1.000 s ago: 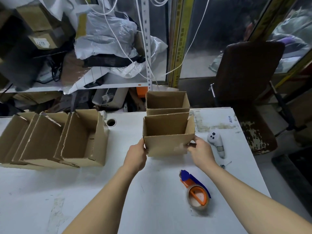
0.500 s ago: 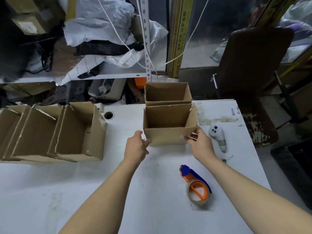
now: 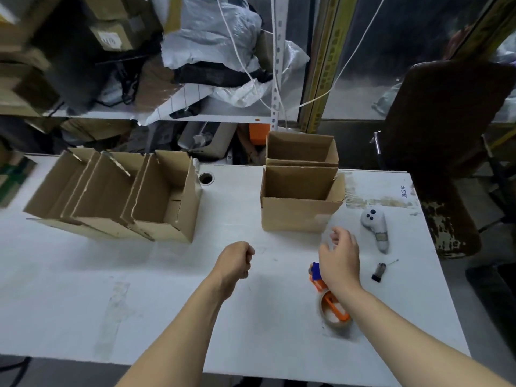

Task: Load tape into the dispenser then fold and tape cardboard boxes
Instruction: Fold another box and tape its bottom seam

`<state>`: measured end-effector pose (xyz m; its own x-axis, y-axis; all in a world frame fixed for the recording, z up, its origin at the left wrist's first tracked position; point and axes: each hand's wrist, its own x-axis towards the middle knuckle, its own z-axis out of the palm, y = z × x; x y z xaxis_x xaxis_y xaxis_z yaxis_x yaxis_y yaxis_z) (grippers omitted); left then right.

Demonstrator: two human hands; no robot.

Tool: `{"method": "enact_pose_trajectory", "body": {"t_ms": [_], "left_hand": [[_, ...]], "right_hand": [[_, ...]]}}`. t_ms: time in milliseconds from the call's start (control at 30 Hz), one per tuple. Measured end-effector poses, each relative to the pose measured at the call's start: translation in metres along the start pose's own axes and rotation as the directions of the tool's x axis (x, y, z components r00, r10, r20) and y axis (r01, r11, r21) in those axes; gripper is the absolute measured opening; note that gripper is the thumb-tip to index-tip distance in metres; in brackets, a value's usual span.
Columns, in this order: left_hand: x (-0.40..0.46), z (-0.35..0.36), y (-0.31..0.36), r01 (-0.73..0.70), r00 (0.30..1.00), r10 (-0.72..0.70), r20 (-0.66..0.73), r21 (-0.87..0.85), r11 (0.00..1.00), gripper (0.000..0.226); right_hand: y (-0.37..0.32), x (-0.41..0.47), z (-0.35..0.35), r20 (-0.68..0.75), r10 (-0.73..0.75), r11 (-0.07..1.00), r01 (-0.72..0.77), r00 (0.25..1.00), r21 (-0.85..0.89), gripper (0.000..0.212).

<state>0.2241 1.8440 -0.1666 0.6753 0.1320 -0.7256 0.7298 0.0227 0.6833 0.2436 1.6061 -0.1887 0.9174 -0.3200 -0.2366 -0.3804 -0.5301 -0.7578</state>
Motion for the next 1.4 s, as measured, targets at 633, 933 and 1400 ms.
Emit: {"method": "enact_pose_trajectory", "body": {"t_ms": [633,933,1400], "left_hand": [[-0.038,-0.133,-0.045,-0.091,0.865,0.119,-0.488,0.081,0.993,0.044],[0.002,-0.144,-0.020,-0.150,0.910,0.059,-0.410,-0.193,0.970,0.050],[0.017,-0.129,-0.014,0.018,0.844,0.136,-0.518,0.281,0.959,0.042]], "right_hand": [[-0.123,-0.055,0.138,0.506,-0.224,0.970,0.139,0.833,0.201,0.023],[-0.205,0.036,0.220,0.567,-0.260,0.965,0.218,0.782,0.142,0.054],[-0.195,0.066,0.229,0.599,-0.330,0.934,0.342,0.729,0.099,0.063]]}}
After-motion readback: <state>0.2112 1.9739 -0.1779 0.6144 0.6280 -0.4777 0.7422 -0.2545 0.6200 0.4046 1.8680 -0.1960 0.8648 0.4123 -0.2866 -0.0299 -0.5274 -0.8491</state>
